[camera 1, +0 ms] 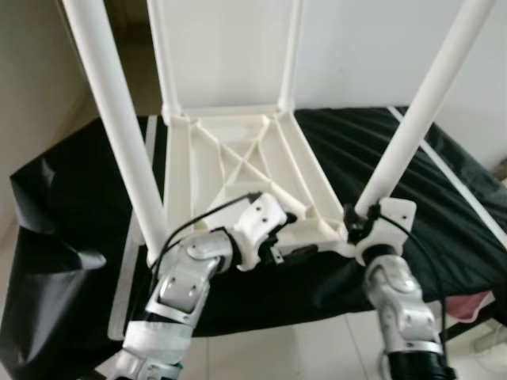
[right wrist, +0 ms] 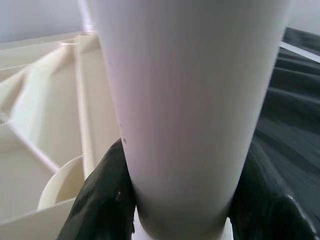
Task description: Building children table
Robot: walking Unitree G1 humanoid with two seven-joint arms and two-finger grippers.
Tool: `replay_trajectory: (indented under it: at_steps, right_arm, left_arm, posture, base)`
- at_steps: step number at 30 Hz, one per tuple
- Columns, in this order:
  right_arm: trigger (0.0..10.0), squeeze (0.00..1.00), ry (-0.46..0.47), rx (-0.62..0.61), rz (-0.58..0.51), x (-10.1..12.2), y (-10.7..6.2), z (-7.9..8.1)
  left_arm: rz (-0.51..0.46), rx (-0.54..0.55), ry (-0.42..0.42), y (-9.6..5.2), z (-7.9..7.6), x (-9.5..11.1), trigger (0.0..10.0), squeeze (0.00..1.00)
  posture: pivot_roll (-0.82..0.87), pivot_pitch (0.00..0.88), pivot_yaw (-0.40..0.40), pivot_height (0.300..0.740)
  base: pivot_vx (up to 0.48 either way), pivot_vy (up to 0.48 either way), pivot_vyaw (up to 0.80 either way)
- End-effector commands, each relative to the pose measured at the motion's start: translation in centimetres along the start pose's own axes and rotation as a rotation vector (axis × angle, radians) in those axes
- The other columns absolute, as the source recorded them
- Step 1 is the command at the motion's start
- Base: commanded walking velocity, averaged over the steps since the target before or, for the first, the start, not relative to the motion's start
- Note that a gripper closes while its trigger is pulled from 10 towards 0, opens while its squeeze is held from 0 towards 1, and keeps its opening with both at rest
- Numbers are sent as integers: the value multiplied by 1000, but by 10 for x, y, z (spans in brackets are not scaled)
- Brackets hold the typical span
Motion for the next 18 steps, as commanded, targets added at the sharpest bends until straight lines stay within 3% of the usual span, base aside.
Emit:
replay_trajectory:
  at_steps: [1, 5, 8, 12, 13, 14, 15, 18]
  right_arm:
    - [10000, 0, 51, -97, 96, -21, -5, -5]
    - [10000, 0, 102, -64, 125, -25, -8, 12]
    - [10000, 0, 67, -21, 95, -20, -9, 11]
    - [10000, 0, 60, -20, 67, -13, -9, 11]
    - [10000, 639, 62, -10, 59, -10, -12, 11]
    - [10000, 639, 61, -1, 55, -9, -13, 11]
    - [10000, 1000, 55, 48, 30, -5, -13, 13]
    - [10000, 1000, 47, 107, 5, -1, -15, 14]
  left_arm:
    - [118, 383, -30, -5, 24, -12, 10000, 0]
    - [96, 416, -49, -1, 27, -9, 10000, 0]
    - [97, 429, -102, 2, 29, -8, 10000, 0]
    - [88, 439, -96, 4, 34, -5, 10000, 0]
    - [80, 438, -94, 5, 33, -3, 10000, 0]
    - [76, 436, -94, 5, 32, -2, 10000, 0]
    - [73, 438, -100, 6, 35, -2, 10000, 0]
    - [79, 448, -102, 6, 37, -4, 10000, 0]
  posture:
    - [24, 0, -42, 740]
    - [16, 0, -38, 740]
    - [8, 0, -31, 740]
    - [4, 0, -28, 740]
    - [5, 0, -32, 740]
    - [5, 0, -32, 740]
    - [6, 0, -36, 740]
    - [1, 0, -43, 740]
  base:
    - [0, 0, 0]
    - [0, 0, 0]
    - [0, 0, 0]
    - [0, 0, 0]
    - [0, 0, 0]
    - [0, 0, 0]
    - [0, 0, 0]
    - [0, 0, 0]
Point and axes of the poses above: a point about 5 cm out from each wrist's last joint towards the gripper, its own y axis pointing out of the wrist towards the gripper, its own x axis along the axis of the wrist's last joint, z = x × y, the point moved 1 cm from there along y, pointing out of the wrist towards the gripper, and after that the axes turned 12 degrees about y, right-handed, at the moved point
